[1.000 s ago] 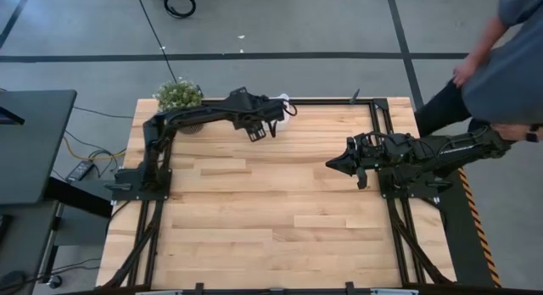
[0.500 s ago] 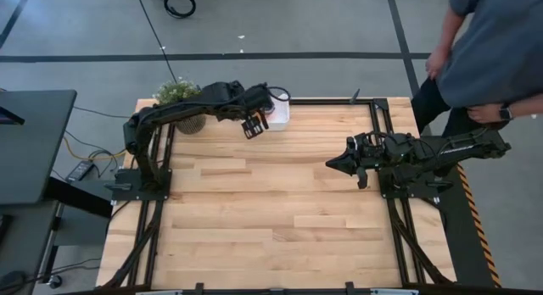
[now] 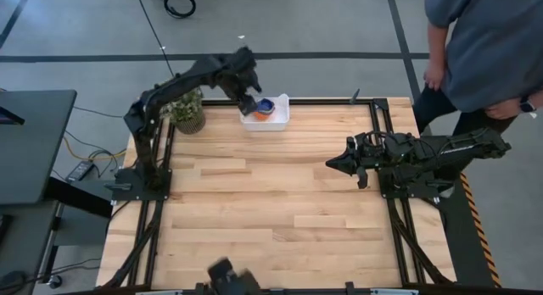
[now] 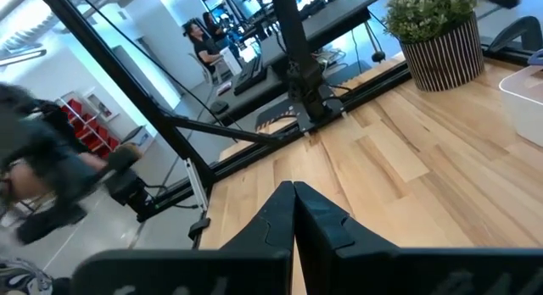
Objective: Nest measuring cups in basket
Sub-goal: Put the nested measuring cups into the white bin
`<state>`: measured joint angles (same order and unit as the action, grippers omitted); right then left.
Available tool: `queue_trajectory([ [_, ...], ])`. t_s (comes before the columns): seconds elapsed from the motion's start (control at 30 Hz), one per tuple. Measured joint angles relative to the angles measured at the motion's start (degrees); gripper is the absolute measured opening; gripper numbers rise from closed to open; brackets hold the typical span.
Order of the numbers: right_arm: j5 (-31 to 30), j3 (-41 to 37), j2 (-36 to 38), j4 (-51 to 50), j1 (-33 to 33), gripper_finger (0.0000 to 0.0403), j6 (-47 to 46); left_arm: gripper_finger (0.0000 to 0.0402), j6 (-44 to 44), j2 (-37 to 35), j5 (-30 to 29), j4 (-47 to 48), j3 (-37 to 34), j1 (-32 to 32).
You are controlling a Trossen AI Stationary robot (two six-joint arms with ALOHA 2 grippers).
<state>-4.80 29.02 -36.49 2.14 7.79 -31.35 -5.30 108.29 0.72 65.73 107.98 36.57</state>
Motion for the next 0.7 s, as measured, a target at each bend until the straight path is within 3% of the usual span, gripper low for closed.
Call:
queue_trajectory([
  [0.23,0.0,0.0,0.0,1.3,0.0,0.0014,0.0,0.0139,-3.4,3.4,0.9,-6.1,0.0,9.0],
  [0.47,0.0,0.0,0.0,1.3,0.0,0.0014,0.0,0.002,-4.6,8.5,1.7,-8.6,0.0,9.4],
  [0.7,0.0,0.0,0.0,1.3,0.0,0.0014,0.0,0.0006,-6.4,11.7,1.2,-8.8,0.0,6.9],
])
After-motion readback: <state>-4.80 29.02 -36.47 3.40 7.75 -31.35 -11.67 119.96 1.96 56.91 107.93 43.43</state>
